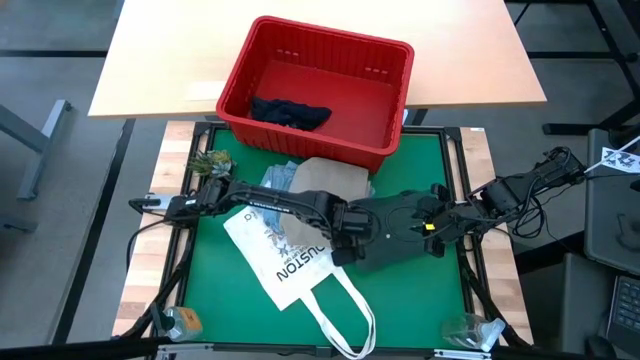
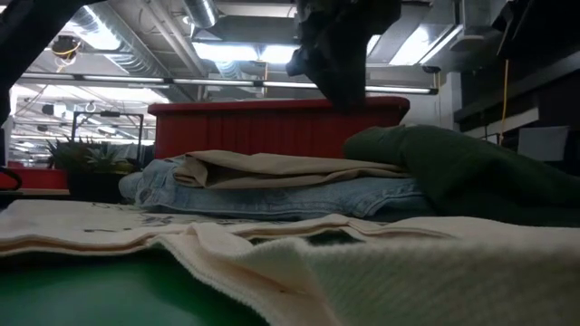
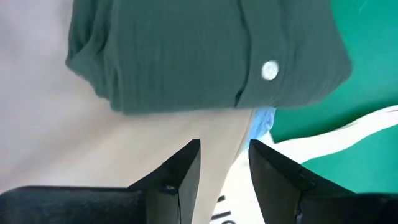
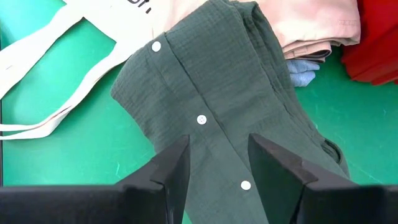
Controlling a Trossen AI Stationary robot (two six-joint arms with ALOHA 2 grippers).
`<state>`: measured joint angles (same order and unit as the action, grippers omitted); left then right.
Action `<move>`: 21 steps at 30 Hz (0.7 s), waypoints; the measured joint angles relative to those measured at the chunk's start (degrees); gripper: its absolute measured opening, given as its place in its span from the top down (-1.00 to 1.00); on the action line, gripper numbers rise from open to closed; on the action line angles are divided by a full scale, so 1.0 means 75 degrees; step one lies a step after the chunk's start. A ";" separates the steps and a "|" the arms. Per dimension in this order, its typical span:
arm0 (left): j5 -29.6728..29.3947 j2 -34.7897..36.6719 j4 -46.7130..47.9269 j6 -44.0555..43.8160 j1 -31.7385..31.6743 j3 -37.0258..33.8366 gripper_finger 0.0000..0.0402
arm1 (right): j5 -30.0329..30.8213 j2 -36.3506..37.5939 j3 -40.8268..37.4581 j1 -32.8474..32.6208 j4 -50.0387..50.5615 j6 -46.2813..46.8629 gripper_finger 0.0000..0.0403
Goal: Fold Laundry from Bin
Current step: Stack the green shirt on top of the beige shorts
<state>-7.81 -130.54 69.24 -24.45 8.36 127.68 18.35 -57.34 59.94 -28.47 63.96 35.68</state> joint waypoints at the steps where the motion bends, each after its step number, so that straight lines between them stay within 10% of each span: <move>1: 0.0020 0.0003 0.0093 0.0000 -0.0010 0.0000 0.33 | 0.0002 0.0000 0.0000 0.0000 0.0000 -0.0002 0.19; 21: -0.0003 0.0006 -0.0023 -0.1278 -0.0170 0.0000 -0.02 | 0.0000 0.0000 0.0000 0.0000 0.0000 0.0000 0.19</move>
<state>-7.83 -130.50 69.06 -34.03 7.09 127.68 18.35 -57.34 59.94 -28.47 63.96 35.68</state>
